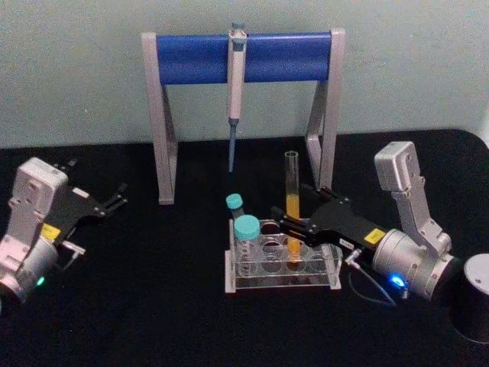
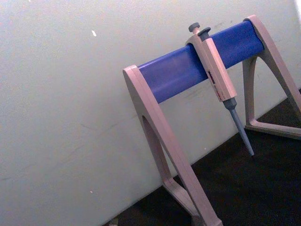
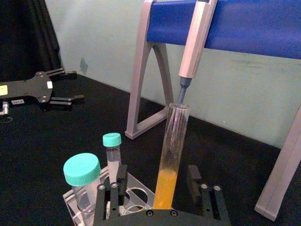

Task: Pick up the test tube from the test tube rack, shake it, then place it back into the test tube rack.

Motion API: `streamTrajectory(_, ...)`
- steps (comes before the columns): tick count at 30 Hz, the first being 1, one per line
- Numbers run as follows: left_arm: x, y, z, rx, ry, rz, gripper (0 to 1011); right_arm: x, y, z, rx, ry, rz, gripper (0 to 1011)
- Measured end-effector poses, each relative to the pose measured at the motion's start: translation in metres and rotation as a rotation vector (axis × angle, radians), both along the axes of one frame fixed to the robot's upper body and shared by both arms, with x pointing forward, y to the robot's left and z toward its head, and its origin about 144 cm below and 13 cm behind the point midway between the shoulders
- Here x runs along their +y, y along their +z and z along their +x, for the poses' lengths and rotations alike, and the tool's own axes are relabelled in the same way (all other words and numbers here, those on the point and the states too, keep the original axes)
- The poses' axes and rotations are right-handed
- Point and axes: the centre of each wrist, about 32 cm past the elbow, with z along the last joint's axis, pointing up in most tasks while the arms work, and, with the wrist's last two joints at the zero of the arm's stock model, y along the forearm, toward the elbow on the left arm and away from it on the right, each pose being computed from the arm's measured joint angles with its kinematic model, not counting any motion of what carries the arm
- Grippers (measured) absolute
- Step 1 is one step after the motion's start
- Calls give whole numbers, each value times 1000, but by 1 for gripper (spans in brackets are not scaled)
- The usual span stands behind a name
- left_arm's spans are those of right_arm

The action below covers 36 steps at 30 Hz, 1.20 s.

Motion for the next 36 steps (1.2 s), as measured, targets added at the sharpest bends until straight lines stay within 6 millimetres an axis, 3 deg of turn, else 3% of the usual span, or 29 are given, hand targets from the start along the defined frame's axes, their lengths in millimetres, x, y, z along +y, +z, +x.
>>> streamTrajectory(8, 0, 0, 0, 0, 0, 0, 1001, 0, 0, 0, 0, 0, 0, 996)
streamTrajectory(15, 0, 0, 0, 0, 0, 0, 1001, 0, 0, 0, -2, 0, 1, 1000)
streamTrajectory(24, 0, 0, 0, 0, 0, 0, 1001, -16, 4, -14, -63, -34, 3, 1000)
streamTrajectory(36, 0, 0, 0, 0, 0, 0, 1001, -31, -12, -45, -186, -321, -10, 1000)
